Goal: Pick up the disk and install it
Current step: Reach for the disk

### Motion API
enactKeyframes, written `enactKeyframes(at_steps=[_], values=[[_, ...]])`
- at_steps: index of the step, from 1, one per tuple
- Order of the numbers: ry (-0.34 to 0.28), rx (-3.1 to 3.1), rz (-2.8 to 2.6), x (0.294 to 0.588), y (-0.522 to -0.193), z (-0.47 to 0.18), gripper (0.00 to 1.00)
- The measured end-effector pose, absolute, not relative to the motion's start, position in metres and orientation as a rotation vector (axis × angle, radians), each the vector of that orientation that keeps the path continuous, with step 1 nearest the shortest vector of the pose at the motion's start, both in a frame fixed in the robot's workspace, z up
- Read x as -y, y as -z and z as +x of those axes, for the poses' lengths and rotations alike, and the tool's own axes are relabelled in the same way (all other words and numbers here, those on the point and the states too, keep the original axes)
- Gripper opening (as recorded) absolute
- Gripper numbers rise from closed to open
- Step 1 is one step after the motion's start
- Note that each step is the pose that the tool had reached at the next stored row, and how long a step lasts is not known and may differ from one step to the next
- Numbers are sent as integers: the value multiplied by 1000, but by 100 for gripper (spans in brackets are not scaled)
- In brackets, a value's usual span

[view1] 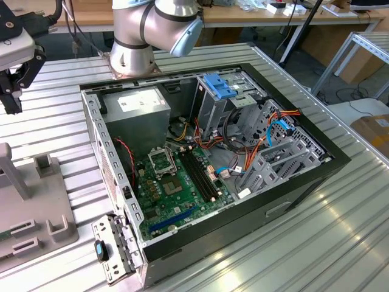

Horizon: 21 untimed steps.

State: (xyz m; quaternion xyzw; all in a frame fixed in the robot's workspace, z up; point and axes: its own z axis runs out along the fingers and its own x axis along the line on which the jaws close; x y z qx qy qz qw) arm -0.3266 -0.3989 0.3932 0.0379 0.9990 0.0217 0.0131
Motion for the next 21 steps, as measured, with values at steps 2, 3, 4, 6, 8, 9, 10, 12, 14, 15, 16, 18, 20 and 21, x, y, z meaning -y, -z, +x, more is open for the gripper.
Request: enactKeyframes(at_steps=[2, 3, 4, 6, 8, 9, 10, 12, 14, 15, 16, 18, 20, 21], values=[[-68, -3113, 118, 399, -393, -328, 11], [-68, -3112, 118, 399, -393, -329, 11], [-68, -3112, 118, 399, -393, -329, 11], [-68, -3113, 118, 399, -393, -332, 11], [-68, -3112, 118, 399, -393, -336, 11], [-68, -3112, 118, 399, -393, -337, 11], [-68, -3112, 118, 399, -393, -340, 11], [-68, -3112, 118, 399, -393, -346, 11], [-68, -3112, 118, 399, -393, -350, 11], [-68, -3112, 118, 399, -393, -352, 11], [-68, -3112, 118, 399, -393, -354, 11], [-68, -3112, 118, 399, -393, -359, 11], [-68, -3113, 118, 399, -393, -364, 11], [-68, -3112, 118, 399, -393, -366, 11]])
